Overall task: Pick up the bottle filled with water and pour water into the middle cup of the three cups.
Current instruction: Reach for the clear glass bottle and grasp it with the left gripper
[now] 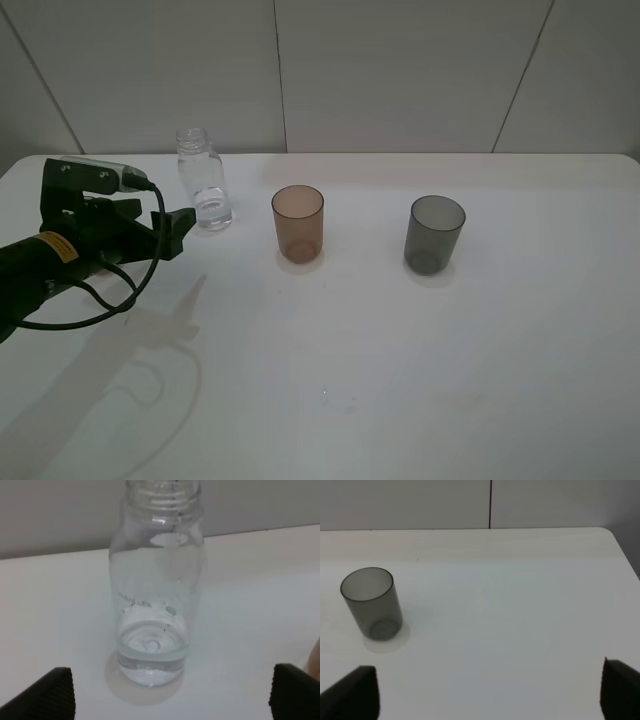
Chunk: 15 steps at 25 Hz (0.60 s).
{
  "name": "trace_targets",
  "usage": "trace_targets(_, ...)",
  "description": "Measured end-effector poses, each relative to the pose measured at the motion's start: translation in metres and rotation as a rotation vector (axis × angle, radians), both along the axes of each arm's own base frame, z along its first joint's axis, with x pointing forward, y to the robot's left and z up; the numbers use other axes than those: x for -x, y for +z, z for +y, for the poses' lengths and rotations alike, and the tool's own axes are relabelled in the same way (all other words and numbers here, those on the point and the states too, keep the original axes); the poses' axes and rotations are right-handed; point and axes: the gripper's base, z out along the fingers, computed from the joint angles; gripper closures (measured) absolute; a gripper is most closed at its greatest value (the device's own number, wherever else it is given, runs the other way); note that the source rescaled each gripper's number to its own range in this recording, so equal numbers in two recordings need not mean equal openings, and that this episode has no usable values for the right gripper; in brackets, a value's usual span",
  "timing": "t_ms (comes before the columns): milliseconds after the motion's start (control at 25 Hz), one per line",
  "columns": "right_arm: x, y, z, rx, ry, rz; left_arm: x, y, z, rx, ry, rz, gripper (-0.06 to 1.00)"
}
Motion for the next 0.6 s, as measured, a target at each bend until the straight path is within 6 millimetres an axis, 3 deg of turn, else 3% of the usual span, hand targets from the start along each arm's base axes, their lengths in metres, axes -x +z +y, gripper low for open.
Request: trace_targets(600, 0.000, 0.000, 0.000, 0.000, 0.000, 0.000, -0.051, -0.009, -0.013, 0.005, -0.018, -0.077, -0.06)
